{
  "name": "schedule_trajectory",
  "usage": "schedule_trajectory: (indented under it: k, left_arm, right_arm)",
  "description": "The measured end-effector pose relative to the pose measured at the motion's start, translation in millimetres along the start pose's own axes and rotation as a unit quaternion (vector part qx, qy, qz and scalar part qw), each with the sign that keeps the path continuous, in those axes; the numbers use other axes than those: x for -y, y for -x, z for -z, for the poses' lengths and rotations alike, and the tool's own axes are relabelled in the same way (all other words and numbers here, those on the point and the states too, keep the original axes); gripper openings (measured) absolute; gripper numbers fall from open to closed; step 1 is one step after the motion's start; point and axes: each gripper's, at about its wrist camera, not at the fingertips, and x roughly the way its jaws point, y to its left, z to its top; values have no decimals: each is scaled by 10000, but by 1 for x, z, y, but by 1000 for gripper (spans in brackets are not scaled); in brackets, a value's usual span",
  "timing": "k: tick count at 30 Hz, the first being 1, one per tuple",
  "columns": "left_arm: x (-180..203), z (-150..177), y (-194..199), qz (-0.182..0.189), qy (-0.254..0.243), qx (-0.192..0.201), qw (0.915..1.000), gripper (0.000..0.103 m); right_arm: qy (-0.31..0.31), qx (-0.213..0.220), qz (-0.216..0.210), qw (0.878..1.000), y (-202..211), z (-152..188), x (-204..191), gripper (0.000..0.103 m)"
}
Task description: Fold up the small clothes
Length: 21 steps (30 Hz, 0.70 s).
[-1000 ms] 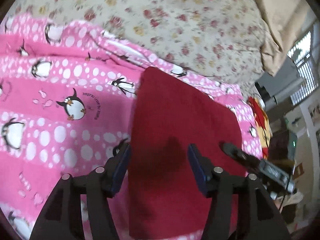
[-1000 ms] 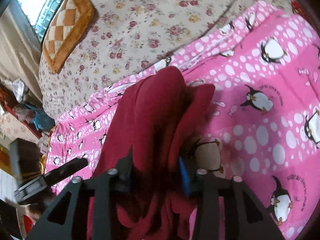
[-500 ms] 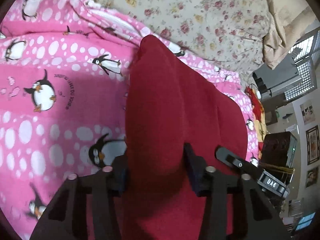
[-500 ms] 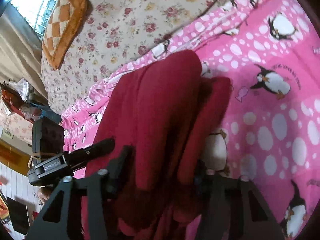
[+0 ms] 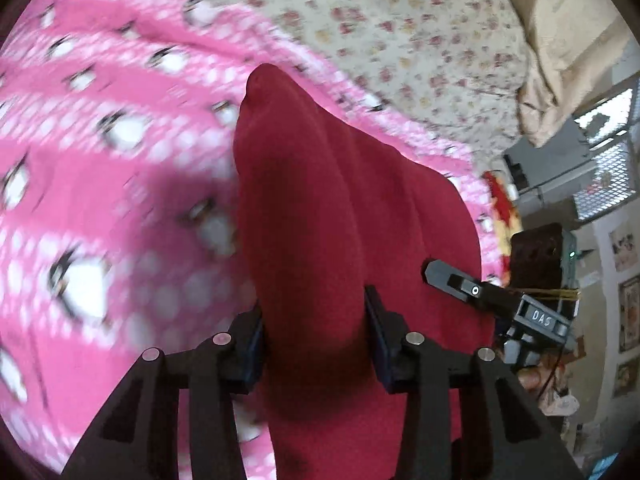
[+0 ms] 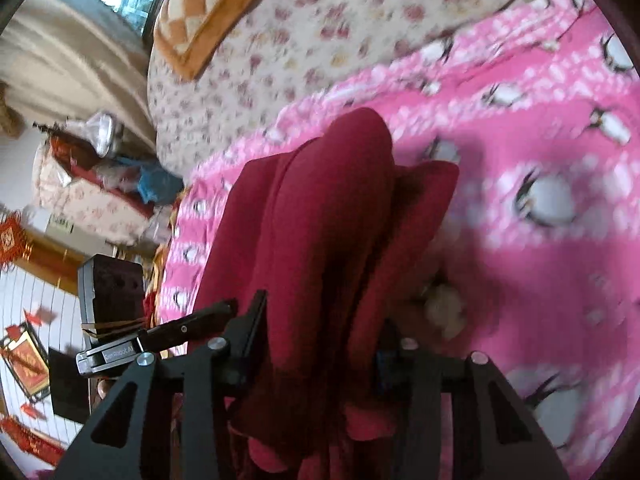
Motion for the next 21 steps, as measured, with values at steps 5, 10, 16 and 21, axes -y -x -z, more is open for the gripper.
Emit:
schedule_trajectory:
  k: [5,10,16,21]
  left_arm:
    - [-25,20,-19,-284,171,79,9994,43]
    - [-11,26,1,-826,-192,506,9951,44]
    - [5,36,20,-1409,-628,1018,9828,44]
    - [4,47,17,-1714,-529,1182,9767,44]
  right_arm:
    - [529,-6,1092,9926,-30,27,2,67]
    - [1031,341,1660,9801,5,44,-24,67]
    - [1937,474,1500,9684,44,71,-79,48]
    - [2505,195,1761,9518,25,100,-95,35]
